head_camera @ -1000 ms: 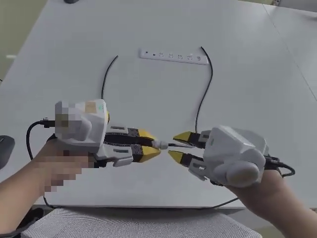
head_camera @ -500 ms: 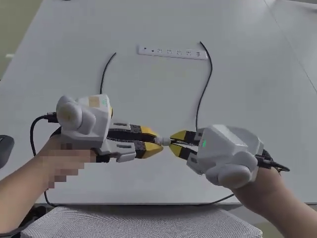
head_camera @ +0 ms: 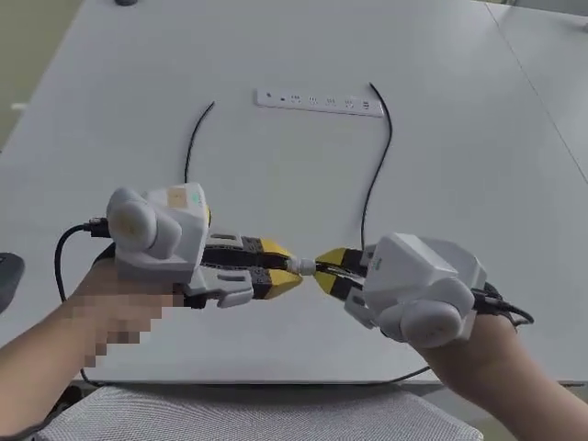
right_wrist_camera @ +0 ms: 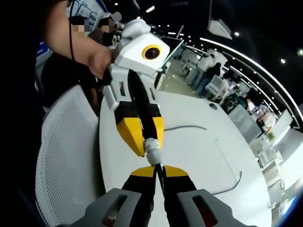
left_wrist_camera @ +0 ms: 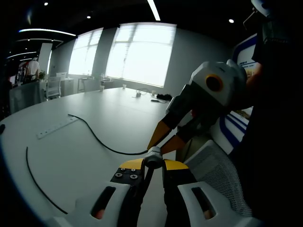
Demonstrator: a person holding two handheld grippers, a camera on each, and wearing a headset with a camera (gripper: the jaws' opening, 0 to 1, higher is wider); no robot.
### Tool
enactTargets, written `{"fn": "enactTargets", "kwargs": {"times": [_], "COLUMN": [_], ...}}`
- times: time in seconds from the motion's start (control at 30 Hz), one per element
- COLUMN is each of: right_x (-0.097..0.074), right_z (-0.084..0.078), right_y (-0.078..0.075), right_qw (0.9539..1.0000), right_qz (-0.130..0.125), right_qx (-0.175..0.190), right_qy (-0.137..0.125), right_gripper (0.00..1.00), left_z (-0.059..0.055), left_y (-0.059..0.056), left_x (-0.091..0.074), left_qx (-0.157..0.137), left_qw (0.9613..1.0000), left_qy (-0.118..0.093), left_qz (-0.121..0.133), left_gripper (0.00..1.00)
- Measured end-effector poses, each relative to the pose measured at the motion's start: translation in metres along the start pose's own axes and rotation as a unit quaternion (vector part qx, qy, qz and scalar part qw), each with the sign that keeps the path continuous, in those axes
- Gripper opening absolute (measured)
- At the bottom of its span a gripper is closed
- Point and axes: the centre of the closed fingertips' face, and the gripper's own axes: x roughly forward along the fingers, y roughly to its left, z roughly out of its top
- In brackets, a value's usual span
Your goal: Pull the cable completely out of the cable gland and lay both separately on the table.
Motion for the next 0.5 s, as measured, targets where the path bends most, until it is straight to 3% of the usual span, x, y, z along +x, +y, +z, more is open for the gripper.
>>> {"fn": "enactTargets", "kwargs": {"times": [0.27,0.5], "right_x": [0.000,-0.002], "right_z": [-0.002,-0.013], "right_y": [-0.006,-0.014], "right_qw": [0.9997,0.9980], "right_qz": [-0.003,-0.014], "right_qx": [0.023,0.061], "right_qy": [0.001,0.008], "right_gripper": [0.00,0.00], "left_z": [0.002,0.003], "left_y": [0.003,0.005], "left_x": [-0.004,-0.006], "left_qx": [0.003,-0.001], "left_qw": [0.9999,0.9998], "left_qy": [-0.006,-0.008], "left_qz": [0.012,0.017], "left_gripper": [0.15,0.15]}}
